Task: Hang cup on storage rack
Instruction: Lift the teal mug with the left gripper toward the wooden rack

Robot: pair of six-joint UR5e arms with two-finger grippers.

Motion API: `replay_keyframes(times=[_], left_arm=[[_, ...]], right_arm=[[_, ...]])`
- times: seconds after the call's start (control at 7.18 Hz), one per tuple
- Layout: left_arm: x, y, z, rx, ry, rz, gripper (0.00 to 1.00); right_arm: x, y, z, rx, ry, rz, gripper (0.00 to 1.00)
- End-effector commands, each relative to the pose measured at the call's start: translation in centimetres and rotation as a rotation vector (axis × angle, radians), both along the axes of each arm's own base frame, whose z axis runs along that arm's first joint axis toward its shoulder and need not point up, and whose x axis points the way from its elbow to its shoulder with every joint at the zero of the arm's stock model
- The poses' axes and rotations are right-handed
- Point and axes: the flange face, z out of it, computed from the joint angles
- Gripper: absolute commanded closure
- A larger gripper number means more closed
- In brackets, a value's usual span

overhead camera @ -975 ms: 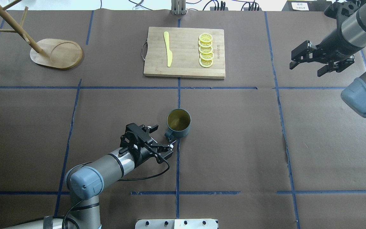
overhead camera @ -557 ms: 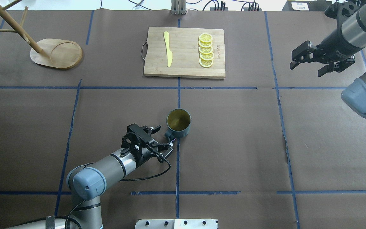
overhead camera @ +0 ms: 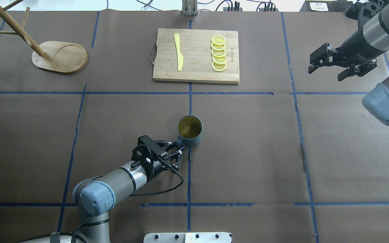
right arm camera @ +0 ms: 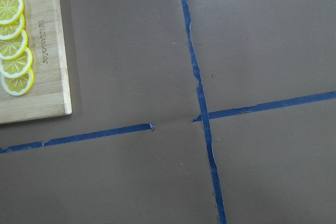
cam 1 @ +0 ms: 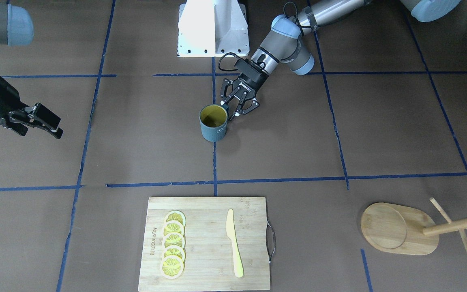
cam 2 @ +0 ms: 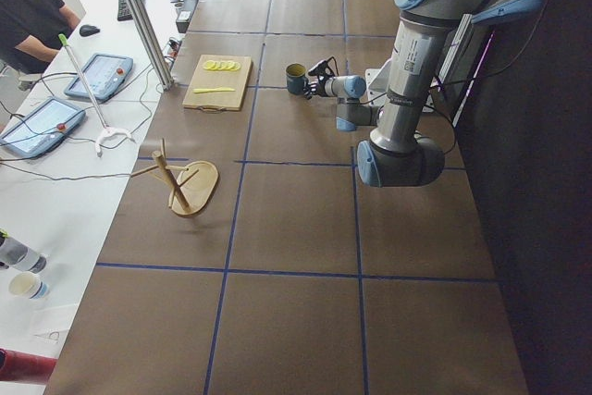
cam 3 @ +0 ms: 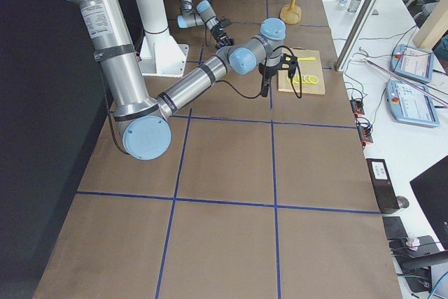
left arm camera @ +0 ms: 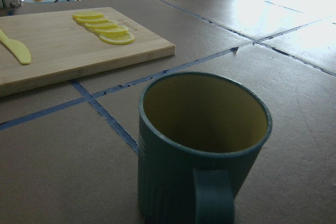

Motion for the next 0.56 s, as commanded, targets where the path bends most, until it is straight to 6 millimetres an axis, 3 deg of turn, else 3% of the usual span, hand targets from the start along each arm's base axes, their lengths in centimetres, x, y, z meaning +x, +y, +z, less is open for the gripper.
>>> replay_keyframes(times=[0.0,0.14,0.42], left_arm=[[-2.1,-0.3,-2.1,0.010,0.065,-0.011,1.00],[-4.9,-1.9,-4.5,0.018,0.124,-0.074,1.00],[-9.4,-7.8,-4.5,-0.022,0.169,-0.195,1.00]], right_arm=[[-0.1,-0.1,0.2,-0.003,0.004,0.000,0.01],[-0.1,-0.1,0.4,-0.005,0.003,-0.001,0.01],[-0.1,-0.2,0.4,-0.004,0.005,0.000,0.01]])
